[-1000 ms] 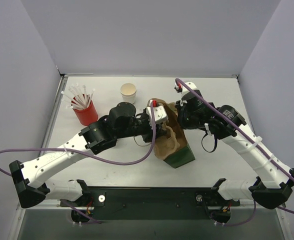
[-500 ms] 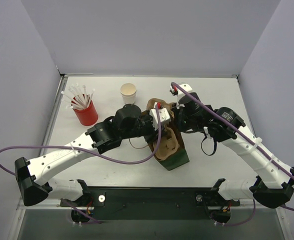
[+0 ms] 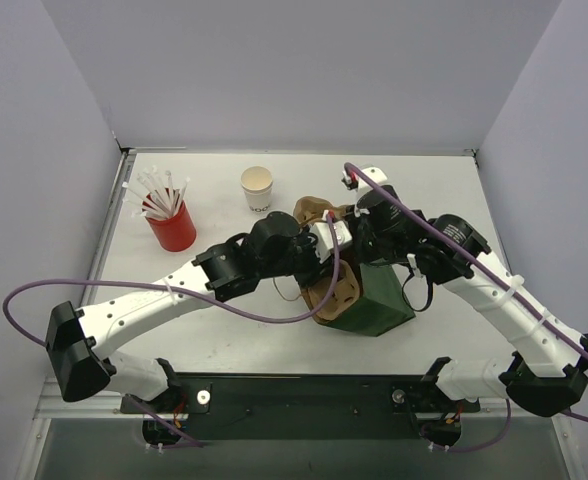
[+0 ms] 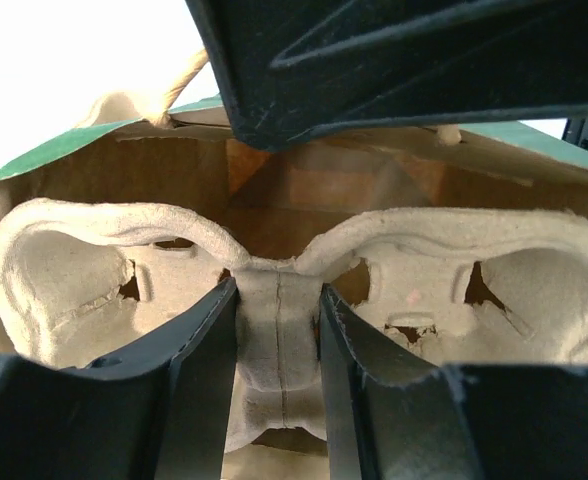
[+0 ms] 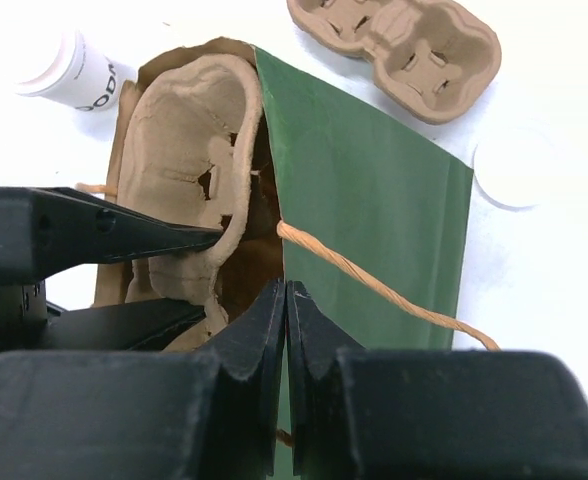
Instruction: Pack the takeout coffee
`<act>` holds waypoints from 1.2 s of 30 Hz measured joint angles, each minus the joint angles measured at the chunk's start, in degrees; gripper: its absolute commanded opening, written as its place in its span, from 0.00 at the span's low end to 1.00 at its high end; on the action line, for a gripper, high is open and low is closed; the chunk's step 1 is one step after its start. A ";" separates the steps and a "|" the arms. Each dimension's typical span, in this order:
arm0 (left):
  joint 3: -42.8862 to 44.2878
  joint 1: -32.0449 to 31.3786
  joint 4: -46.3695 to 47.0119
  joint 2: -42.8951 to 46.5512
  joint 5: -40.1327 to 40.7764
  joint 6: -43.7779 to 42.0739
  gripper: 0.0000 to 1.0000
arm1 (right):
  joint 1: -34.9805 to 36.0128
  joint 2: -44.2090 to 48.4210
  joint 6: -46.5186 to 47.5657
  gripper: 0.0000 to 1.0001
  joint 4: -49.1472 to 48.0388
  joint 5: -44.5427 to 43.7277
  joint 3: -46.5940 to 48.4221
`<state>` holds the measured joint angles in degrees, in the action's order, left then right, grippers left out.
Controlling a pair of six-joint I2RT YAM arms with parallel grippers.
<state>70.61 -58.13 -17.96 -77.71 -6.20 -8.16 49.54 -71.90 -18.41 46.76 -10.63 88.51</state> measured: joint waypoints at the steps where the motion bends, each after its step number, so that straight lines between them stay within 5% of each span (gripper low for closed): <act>1: 0.28 0.02 -0.09 -0.57 -0.04 0.00 0.43 | -0.46 0.00 -0.24 0.00 0.04 -0.09 -0.13; 14: 6.82 0.63 -5.35 -2.80 2.27 -1.25 0.43 | -6.38 0.13 -8.70 0.00 -7.72 10.60 -2.43; 36: 18.64 0.85 -18.95 -11.17 4.02 -6.36 0.43 | -24.26 7.63 -32.92 0.00 -32.50 33.99 -24.00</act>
<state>89.25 -57.28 -36.91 -88.88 -2.17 -14.52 25.28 -64.27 -51.33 14.26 23.35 64.51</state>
